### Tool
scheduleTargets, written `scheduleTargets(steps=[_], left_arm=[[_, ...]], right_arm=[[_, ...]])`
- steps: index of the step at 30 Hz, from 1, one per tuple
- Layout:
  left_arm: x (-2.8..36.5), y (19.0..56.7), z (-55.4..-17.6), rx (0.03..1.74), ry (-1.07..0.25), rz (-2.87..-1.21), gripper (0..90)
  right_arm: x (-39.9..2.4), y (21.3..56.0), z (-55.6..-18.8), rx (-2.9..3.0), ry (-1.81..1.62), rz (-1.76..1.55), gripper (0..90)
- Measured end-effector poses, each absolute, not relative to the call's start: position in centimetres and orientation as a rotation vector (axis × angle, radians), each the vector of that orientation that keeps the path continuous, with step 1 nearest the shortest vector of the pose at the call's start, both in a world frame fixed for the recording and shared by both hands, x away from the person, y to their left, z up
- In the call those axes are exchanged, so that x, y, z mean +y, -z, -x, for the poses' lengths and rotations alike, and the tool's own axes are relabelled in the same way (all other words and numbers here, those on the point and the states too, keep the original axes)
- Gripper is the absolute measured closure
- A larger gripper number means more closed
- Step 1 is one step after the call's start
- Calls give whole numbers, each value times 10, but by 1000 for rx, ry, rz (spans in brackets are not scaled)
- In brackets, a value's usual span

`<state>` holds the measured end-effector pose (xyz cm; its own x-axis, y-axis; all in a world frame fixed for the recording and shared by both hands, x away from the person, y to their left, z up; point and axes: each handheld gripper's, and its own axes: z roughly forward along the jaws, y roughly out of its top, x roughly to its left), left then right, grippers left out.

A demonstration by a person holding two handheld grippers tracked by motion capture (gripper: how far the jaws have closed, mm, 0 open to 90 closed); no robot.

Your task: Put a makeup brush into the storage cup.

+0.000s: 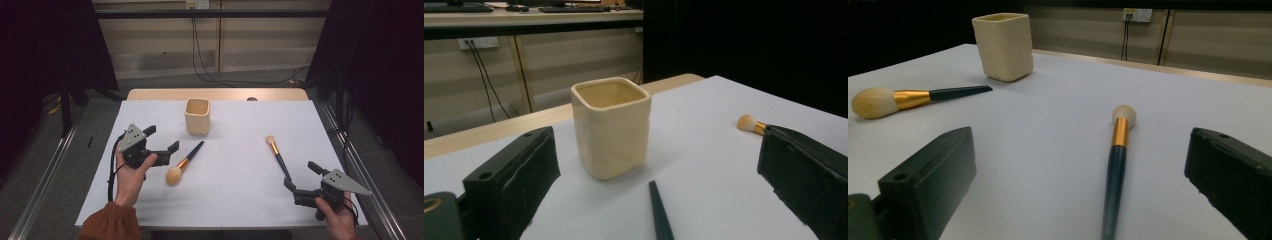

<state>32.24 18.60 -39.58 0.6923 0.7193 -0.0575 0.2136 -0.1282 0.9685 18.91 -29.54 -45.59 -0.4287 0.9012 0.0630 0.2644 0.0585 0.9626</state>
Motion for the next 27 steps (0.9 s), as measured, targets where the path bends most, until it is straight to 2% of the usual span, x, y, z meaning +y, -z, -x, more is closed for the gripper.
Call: scheduleTargets(steps=[10, 21, 24, 27], left_arm=[[168, 398, -341, 739, -462, -1745, 18], [163, 394, -352, 802, -424, -1864, 16], [162, 392, -355, 826, -454, -1899, 27], [163, 390, -359, 847, -415, -1938, 28]], right_arm=[[-295, 456, -189, 1761, -1390, -1165, 2], [-295, 456, -189, 1766, -1391, -1161, 2], [-295, 456, -189, 1766, -1390, -1165, 1], [-295, 457, -190, 1767, -1388, -1165, 1]])
